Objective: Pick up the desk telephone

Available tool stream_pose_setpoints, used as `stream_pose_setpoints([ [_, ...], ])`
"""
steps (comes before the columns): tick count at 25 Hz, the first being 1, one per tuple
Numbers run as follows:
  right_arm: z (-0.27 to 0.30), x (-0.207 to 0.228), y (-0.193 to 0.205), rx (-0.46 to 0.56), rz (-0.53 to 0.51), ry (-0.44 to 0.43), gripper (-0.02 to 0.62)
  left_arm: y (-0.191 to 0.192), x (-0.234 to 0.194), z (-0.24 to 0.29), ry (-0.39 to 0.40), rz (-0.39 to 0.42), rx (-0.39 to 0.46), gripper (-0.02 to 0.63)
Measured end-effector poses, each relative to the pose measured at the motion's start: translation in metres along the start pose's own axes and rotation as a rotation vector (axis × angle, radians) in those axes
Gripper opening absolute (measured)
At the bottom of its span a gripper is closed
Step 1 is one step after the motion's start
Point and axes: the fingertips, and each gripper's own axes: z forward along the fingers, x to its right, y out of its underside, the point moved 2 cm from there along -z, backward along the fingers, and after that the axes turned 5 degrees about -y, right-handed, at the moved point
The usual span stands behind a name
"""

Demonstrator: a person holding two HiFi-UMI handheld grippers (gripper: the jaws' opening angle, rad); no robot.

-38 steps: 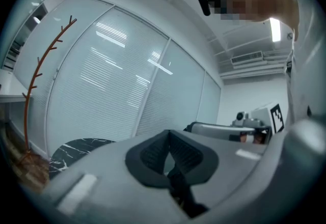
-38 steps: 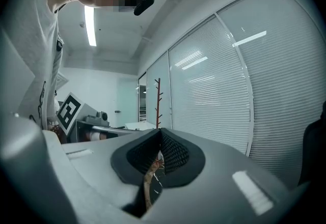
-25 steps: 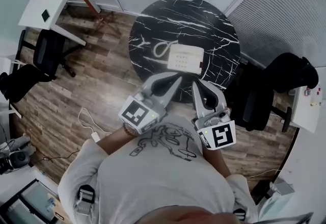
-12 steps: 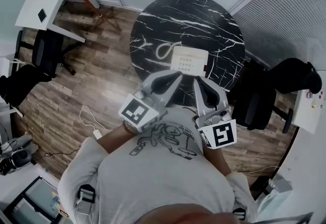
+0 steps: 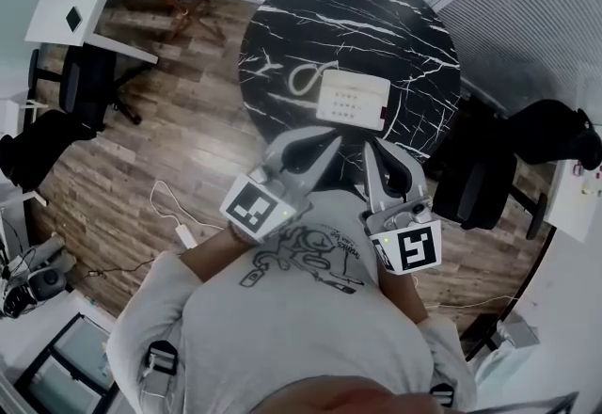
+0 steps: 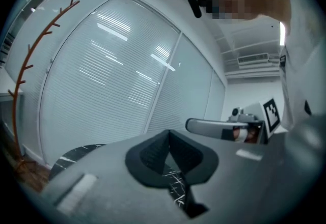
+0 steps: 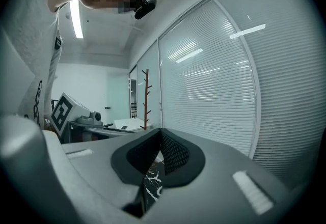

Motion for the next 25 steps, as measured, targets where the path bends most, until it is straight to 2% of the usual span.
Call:
stream_pose_setpoints([
  [8,-0.005,0.014,0.006,-0.002,0.019,-0.007,0.006,0.011,0.002,0.013,-0.031,0.016,-0.021,0.003],
  [15,0.000,0.036,0.021,-0.027,0.038,0.005,0.008,0.032,-0.014,0.030,-0.086,0.054,-0.062,0.003],
  [20,0.006,0.056,0.050,-0.080,0.040,0.016,0.034,0.053,-0.031,0.042,-0.109,0.029,-0.095,0.026],
  [25,0.011,0.082,0.091,-0.140,0.013,0.017,0.064,0.090,-0.053,0.054,-0.142,0.020,-0.152,0.038],
])
